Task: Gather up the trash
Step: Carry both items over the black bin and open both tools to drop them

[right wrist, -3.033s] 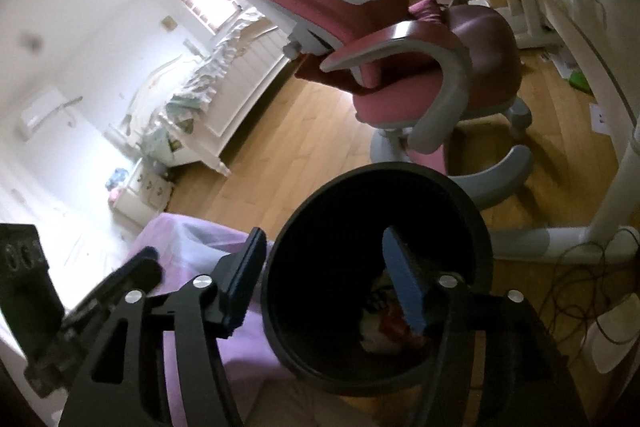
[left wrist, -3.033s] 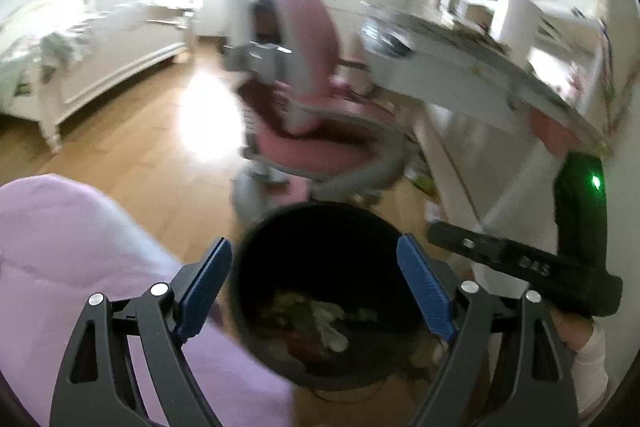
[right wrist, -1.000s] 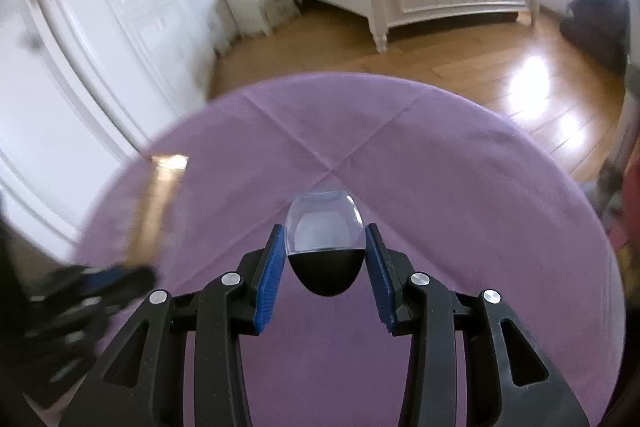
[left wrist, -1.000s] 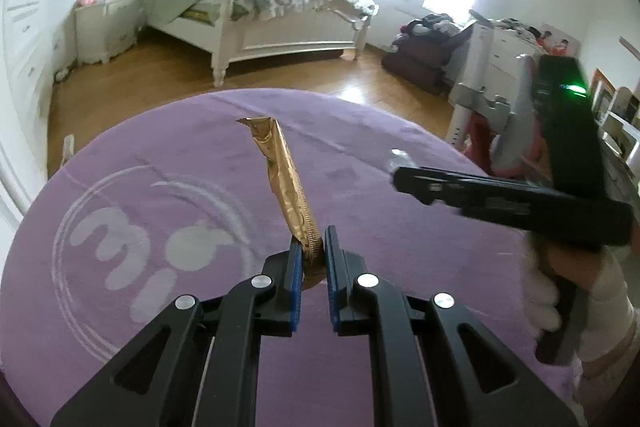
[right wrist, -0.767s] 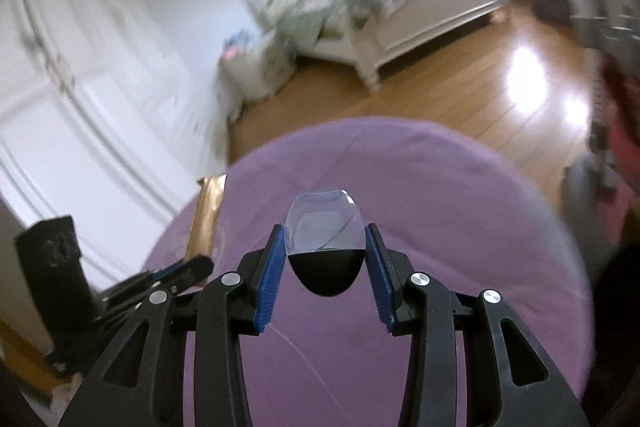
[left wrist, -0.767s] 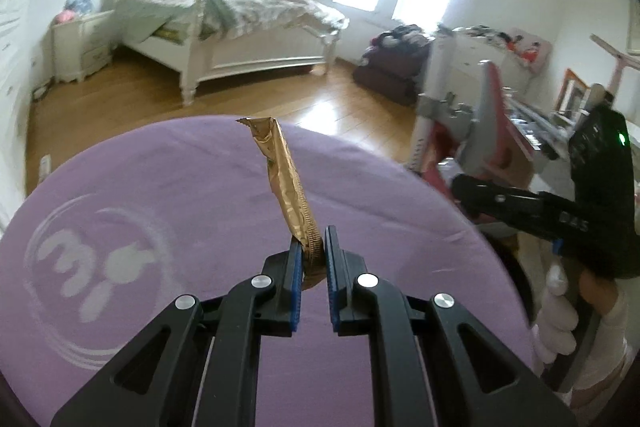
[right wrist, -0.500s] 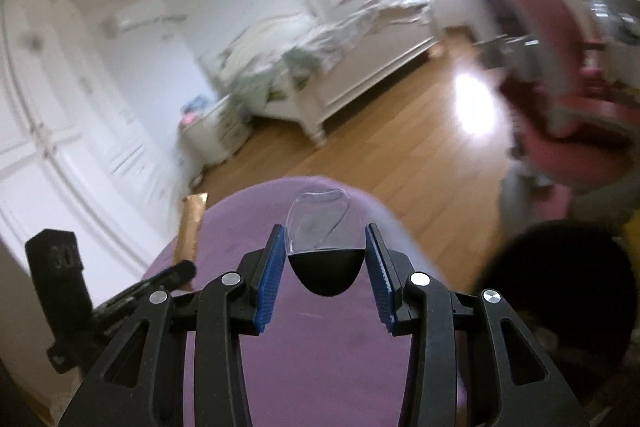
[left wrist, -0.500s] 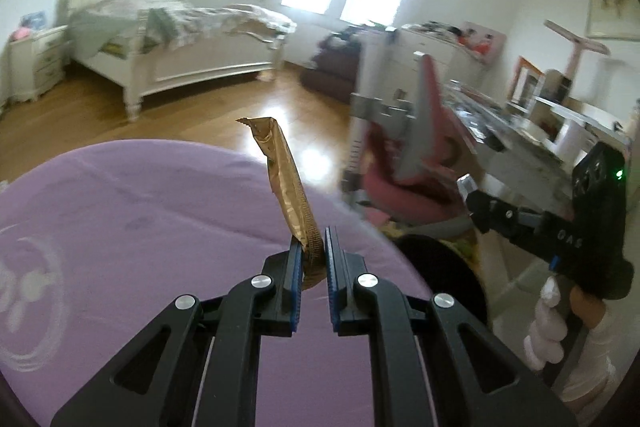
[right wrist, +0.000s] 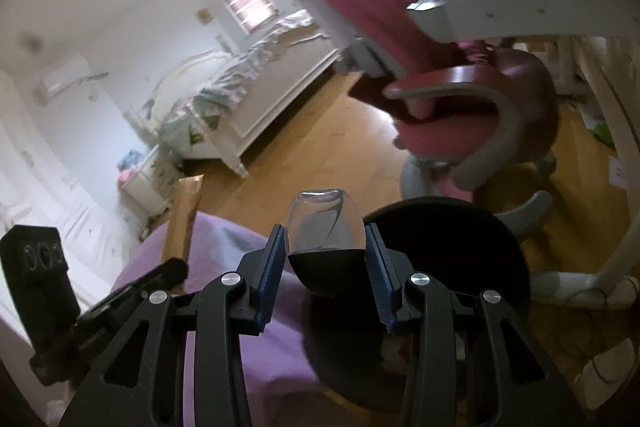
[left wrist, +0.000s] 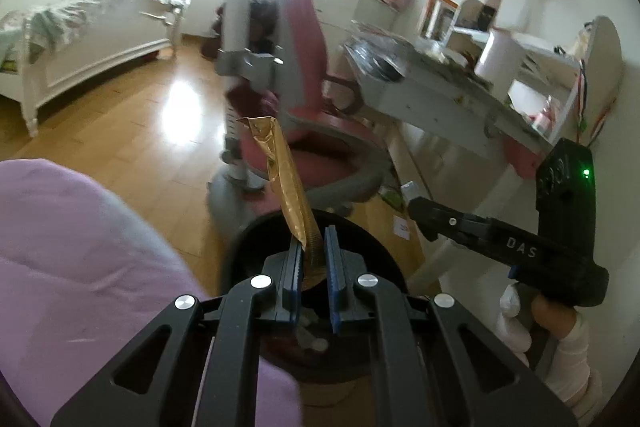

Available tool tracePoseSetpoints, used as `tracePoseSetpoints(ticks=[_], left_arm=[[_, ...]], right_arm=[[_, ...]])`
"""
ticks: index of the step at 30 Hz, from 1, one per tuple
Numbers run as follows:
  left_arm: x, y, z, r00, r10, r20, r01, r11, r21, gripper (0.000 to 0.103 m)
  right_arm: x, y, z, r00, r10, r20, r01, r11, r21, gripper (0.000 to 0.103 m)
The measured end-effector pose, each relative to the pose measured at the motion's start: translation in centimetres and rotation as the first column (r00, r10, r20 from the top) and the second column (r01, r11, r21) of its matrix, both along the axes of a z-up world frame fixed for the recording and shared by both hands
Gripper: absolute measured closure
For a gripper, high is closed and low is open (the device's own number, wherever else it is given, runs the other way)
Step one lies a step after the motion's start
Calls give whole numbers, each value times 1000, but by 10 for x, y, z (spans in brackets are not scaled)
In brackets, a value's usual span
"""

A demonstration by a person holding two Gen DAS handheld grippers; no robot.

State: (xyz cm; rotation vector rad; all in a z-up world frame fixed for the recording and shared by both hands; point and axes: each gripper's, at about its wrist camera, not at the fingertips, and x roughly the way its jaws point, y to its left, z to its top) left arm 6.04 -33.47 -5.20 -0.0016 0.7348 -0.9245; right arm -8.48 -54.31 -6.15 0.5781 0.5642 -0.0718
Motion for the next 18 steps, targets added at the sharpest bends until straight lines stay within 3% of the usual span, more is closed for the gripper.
tracePoseSetpoints(ticks=[10, 18], left_arm=[[1, -56, -28, 995, -81, -62, 84, 995, 55, 91], [2, -72, -44, 991, -101, -90, 109, 990, 86, 91]], right_arm=[[-18, -33, -27, 997, -59, -45, 61, 997, 43, 63], [-21, -45, -42, 994, -84, -73, 89, 994, 67, 63]])
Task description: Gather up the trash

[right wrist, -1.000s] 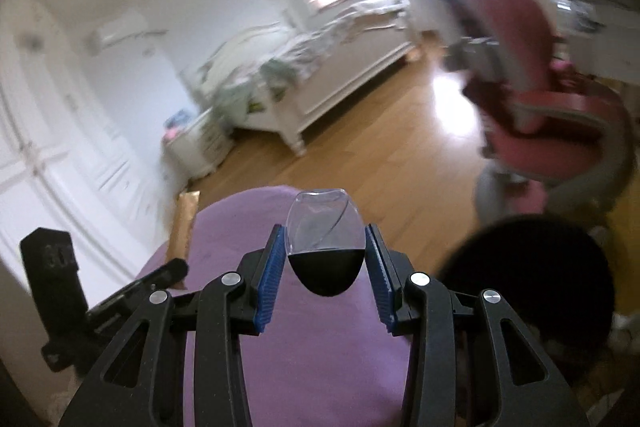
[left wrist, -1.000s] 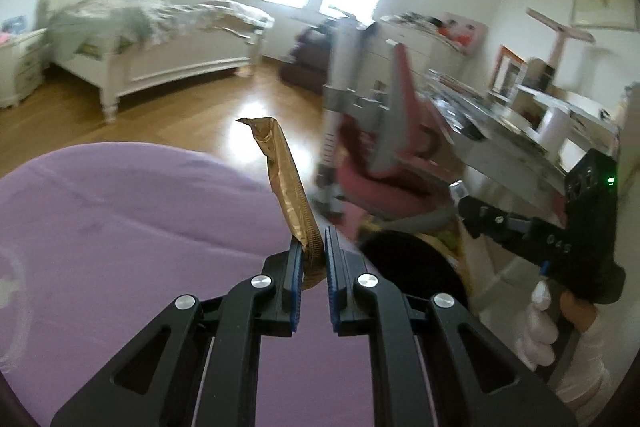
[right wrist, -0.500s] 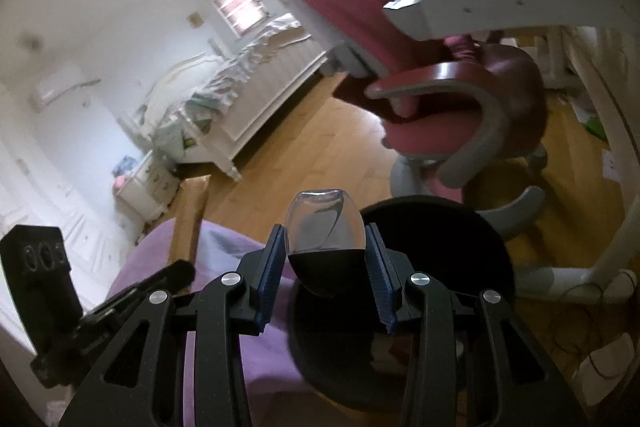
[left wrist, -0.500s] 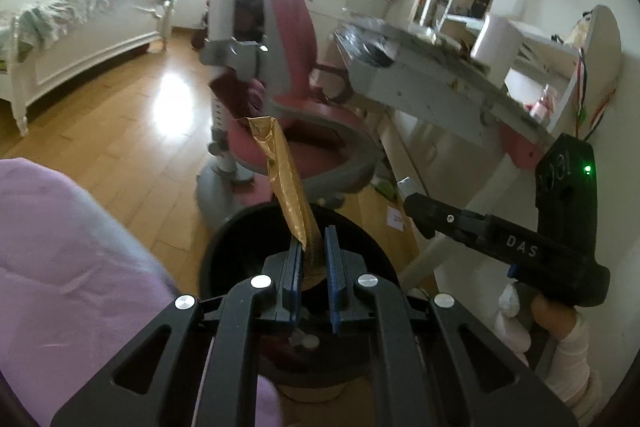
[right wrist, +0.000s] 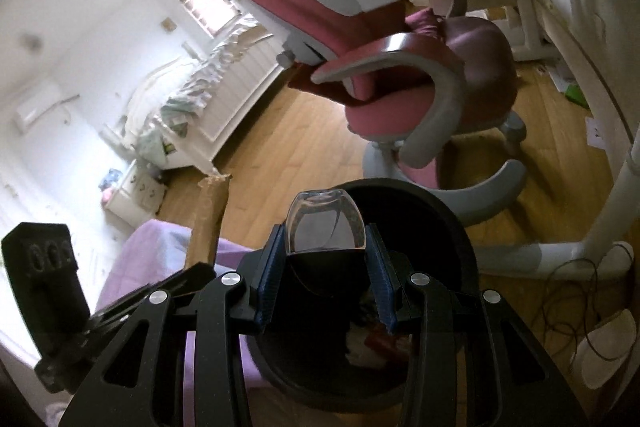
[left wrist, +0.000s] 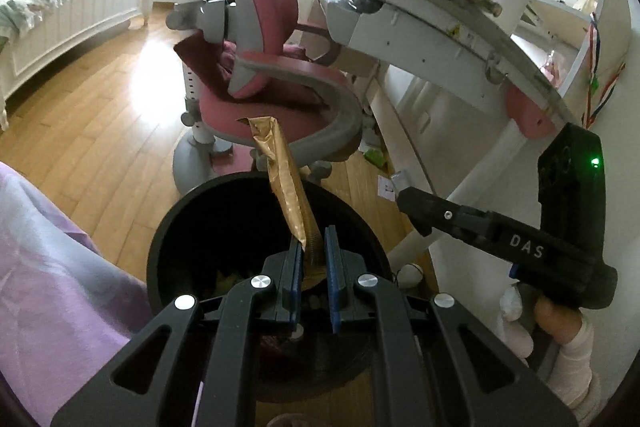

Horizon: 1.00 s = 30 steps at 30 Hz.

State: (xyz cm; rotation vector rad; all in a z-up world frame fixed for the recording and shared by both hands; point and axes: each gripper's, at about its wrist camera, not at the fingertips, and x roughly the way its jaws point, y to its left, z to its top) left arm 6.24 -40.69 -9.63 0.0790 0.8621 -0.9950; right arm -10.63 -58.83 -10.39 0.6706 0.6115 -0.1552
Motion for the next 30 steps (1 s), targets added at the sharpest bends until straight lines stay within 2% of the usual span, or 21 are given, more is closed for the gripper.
tracePoseSetpoints(ticks=[4, 6, 8, 9, 10, 13, 18, 23, 26, 30], left_arm=[[2, -10, -2, 1000, -1, 3, 1, 1000, 17, 88], [4, -13, -3, 1000, 7, 2, -7, 999, 35, 70], [5, -14, -2, 999, 33, 16, -34, 999, 42, 15], [4, -13, -1, 998, 50, 29, -51, 998, 36, 7], [2, -10, 2, 997, 67, 49, -68, 997, 20, 6], [1, -6, 5, 997, 66, 44, -68, 997, 36, 6], [0, 10, 13, 994, 103, 28, -103, 994, 21, 6], [-9, 40, 35, 986, 151, 66, -151, 989, -10, 6], [-17, 64, 51, 976, 190, 110, -187, 982, -34, 6], [-28, 101, 69, 946, 274, 171, -271, 962, -42, 6]], right_arm=[[-2, -4, -3, 1000, -9, -14, 9, 1000, 9, 62], [-2, -7, -4, 1000, -20, -21, 21, 1000, 21, 62], [-3, -9, -6, 999, -28, -37, 29, 999, 31, 61], [-4, -9, -7, 999, -30, -40, 32, 999, 32, 53], [-5, -8, -6, 999, -34, -41, 36, 999, 29, 45], [-7, -4, -3, 998, -38, -42, 39, 999, 10, 40], [-5, 7, 1, 999, -24, -38, 25, 1000, 5, 40], [1, 25, 9, 999, 10, -31, -11, 1000, -9, 40], [5, 38, 16, 999, 32, -26, -32, 999, -20, 40], [15, 61, 28, 997, 74, -16, -74, 996, -39, 40]])
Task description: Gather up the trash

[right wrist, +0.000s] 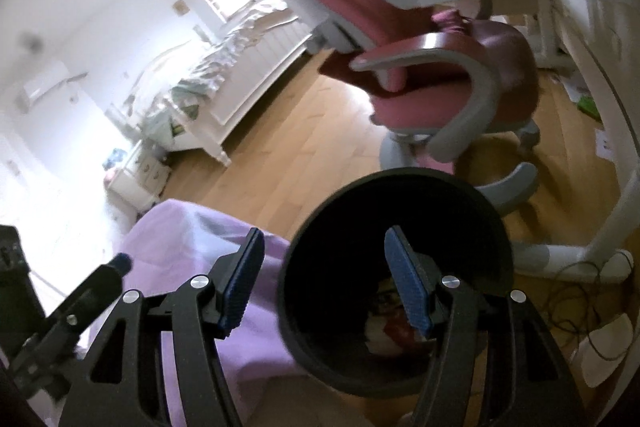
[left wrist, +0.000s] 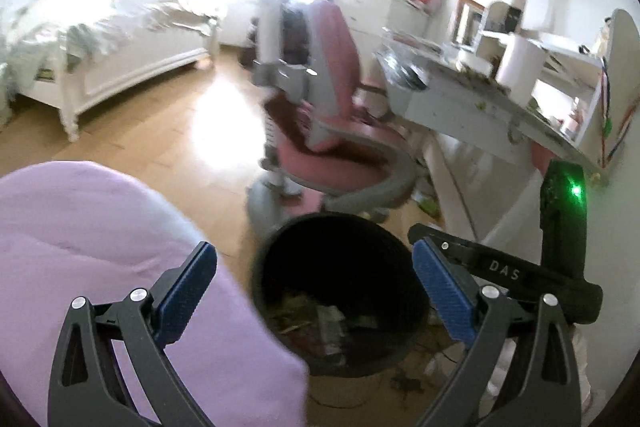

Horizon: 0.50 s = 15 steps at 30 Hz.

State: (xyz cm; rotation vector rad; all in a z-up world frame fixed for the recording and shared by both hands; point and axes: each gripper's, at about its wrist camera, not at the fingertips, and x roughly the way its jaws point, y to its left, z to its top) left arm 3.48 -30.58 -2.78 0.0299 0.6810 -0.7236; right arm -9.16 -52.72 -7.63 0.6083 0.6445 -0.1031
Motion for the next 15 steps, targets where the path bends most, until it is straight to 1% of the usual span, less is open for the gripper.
tracePoseSetpoints(ticks=[3, 6, 8, 12, 15], left_arm=[[-4, 32, 10, 996, 87, 25, -87, 996, 4, 6], [-5, 66, 16, 980, 196, 39, -197, 980, 19, 6], [-5, 89, 17, 960, 275, 46, -277, 960, 32, 6], [-7, 134, 16, 924, 378, 65, -380, 925, 26, 5], [-9, 173, 8, 878, 470, 89, -475, 879, 37, 5]], right_arm=[[9, 22, 9, 999, 43, 12, -43, 999, -17, 38], [20, 52, 18, 995, 99, 26, -98, 994, -41, 38], [29, 75, 24, 989, 142, 34, -139, 989, -59, 38], [47, 126, 32, 972, 233, 41, -228, 969, -98, 38], [59, 168, 37, 956, 290, 45, -281, 949, -145, 21]])
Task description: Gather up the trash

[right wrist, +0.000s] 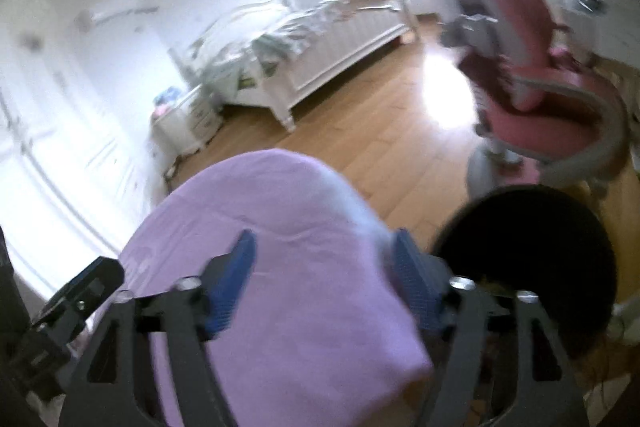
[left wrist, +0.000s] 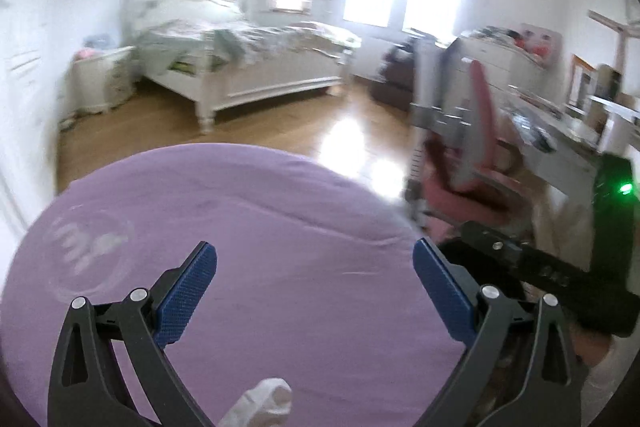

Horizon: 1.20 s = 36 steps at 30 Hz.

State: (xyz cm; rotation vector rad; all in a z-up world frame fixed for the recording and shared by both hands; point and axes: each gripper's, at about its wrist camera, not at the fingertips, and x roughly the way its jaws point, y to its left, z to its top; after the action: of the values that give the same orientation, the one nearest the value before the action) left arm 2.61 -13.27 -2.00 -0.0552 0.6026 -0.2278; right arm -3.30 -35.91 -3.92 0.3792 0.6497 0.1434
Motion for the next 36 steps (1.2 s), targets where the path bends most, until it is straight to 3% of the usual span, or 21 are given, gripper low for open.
tracePoseSetpoints(ticks=[6, 12, 14, 17, 27, 36], left_arm=[[-2, 72, -22, 979, 202, -10, -202, 979, 5, 5], [-8, 115, -31, 952, 307, 9, -307, 952, 10, 5], [-8, 125, -30, 947, 322, 0, -322, 946, -32, 5], [-11, 129, -26, 937, 349, 29, -348, 937, -12, 5], [-7, 123, -25, 947, 318, 37, -320, 947, 29, 5], [-10, 123, -28, 948, 316, 33, -317, 948, 31, 5]], right_arm=[[20, 92, 3, 992, 123, 29, -119, 987, -105, 15], [28, 158, -8, 980, 192, 56, -181, 971, -159, 14], [30, 173, -9, 977, 201, 74, -185, 966, -181, 6], [31, 183, -3, 973, 195, 124, -171, 968, -183, 5], [4, 186, 8, 934, 206, 293, -131, 958, -255, 5], [-1, 180, 11, 932, 195, 306, -120, 962, -247, 5]])
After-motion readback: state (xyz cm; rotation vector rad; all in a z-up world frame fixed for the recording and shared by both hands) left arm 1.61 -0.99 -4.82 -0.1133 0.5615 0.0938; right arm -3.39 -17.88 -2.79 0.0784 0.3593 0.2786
